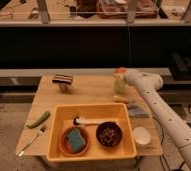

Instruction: Place apple in plastic cup

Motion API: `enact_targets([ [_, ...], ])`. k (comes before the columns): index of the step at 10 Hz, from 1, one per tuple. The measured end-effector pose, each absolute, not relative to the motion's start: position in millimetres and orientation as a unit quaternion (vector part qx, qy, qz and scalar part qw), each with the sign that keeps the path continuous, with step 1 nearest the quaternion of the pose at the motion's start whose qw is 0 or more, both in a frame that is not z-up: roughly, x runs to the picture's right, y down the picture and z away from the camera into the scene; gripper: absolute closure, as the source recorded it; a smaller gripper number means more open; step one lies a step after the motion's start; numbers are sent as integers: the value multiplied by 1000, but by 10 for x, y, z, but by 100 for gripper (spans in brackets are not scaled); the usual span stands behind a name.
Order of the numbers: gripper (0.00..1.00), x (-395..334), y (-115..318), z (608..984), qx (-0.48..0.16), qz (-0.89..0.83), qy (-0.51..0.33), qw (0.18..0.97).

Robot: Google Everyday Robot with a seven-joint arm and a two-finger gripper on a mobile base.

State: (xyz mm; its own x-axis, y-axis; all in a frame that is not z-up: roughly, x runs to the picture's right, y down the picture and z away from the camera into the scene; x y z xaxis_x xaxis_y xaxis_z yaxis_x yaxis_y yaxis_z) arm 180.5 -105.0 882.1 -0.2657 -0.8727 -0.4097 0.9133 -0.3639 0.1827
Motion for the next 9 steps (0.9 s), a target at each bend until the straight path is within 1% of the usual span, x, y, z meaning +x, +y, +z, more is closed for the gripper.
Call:
enact_targets([
  [4,51,1777,-975,8962,220,-793,37,567],
  [7,51,1857,-794,9197,210,-781,34,587],
  [9,51,1931,-804,9251,206,-777,38,594],
])
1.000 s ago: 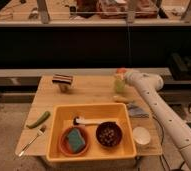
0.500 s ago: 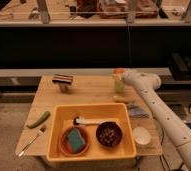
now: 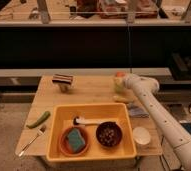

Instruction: Place apple in plastic cup

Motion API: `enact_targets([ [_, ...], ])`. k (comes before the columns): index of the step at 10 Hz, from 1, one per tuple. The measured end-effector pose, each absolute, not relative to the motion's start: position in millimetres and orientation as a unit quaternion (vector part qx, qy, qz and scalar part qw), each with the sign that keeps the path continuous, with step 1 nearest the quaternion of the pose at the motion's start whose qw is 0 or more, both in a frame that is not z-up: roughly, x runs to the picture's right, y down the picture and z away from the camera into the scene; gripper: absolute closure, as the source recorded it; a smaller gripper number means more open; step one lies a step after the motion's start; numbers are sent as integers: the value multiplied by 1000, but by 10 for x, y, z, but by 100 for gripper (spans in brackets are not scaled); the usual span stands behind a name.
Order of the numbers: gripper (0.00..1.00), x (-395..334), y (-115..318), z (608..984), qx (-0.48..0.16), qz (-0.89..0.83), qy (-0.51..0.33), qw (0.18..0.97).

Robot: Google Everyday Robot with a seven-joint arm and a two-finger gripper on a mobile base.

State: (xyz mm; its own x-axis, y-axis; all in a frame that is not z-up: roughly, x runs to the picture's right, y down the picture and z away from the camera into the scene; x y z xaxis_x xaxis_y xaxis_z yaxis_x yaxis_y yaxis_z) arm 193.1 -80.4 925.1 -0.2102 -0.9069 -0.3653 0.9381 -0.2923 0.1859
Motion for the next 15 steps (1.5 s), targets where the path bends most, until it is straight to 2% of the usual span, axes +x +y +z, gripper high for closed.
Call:
enact_targets([
  [8,51,1946,-851,9333,189,-779,35,597],
  [9,48,1944,-852,9331,188,-780,34,596],
  [11,31,1941,-847,9330,185,-783,32,593],
  [12,27,1933,-837,9335,183,-784,31,593],
  [15,26,1936,-813,9337,180,-783,30,595],
])
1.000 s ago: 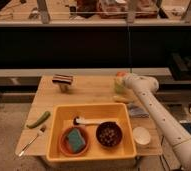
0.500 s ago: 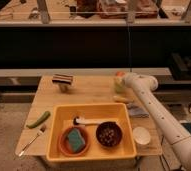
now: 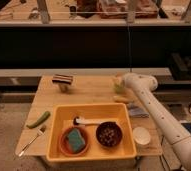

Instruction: Place apple in plastic cup

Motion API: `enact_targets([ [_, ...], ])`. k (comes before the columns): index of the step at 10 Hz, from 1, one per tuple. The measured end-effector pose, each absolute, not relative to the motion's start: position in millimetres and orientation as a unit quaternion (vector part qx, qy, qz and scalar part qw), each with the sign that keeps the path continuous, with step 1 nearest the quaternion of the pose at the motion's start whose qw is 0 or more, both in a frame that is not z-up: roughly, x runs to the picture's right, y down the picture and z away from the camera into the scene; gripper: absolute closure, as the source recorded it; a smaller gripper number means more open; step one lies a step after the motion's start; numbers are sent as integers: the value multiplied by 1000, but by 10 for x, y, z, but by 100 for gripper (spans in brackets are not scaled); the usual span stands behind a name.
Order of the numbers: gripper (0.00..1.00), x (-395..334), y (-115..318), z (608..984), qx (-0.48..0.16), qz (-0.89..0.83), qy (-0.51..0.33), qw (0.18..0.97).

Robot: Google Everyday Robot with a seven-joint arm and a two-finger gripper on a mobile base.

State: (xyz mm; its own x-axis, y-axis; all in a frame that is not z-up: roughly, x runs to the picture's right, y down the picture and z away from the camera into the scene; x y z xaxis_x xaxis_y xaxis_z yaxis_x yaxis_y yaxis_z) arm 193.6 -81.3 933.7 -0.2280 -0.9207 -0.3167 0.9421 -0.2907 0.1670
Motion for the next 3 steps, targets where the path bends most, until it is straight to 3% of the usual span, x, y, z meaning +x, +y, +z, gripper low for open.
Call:
enact_targets([
  [3,26,1938,-779,9355,175,-782,31,597],
])
